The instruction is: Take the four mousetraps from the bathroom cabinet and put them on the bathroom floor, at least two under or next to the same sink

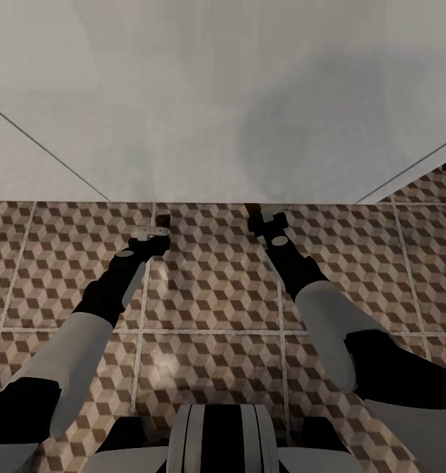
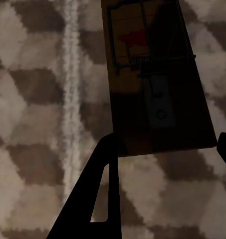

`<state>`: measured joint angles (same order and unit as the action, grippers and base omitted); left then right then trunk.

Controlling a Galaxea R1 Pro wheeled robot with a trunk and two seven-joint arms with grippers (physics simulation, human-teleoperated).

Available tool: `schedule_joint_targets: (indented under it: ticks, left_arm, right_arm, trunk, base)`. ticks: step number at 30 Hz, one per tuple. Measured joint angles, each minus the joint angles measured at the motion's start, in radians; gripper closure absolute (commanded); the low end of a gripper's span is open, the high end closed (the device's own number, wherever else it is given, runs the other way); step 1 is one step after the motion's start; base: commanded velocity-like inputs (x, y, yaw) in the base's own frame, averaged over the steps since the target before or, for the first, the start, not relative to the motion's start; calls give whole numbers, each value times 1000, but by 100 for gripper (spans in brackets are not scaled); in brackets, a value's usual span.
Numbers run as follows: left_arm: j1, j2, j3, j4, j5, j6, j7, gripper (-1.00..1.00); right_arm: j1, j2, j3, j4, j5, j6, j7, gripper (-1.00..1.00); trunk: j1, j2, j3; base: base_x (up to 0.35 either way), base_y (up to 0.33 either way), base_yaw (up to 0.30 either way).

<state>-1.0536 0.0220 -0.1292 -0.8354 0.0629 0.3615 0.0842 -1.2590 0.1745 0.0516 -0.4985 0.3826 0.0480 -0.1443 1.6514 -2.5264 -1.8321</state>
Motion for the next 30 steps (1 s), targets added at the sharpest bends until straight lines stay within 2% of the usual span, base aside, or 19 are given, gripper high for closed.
schedule_joint_targets:
  ticks: [10, 19, 30]
  left_arm:
    - [0, -1, 0, 1, 0, 0, 0, 100]
    - [0, -1, 0, -19, 0, 1, 1, 100]
    - [0, -1, 0, -54, 0, 4, 1, 100]
  right_arm:
    - [0, 0, 0, 2, 0, 0, 0, 100]
    - [0, 0, -5, 104, 1, -9, 2, 100]
    - [-1, 0, -6, 125, 0, -5, 2, 100]
  trunk:
    - [0, 0, 0]
    - [0, 0, 0]
    - [0, 0, 0]
  base:
    - [0, 0, 0]
    - [0, 0, 0]
    - [0, 0, 0]
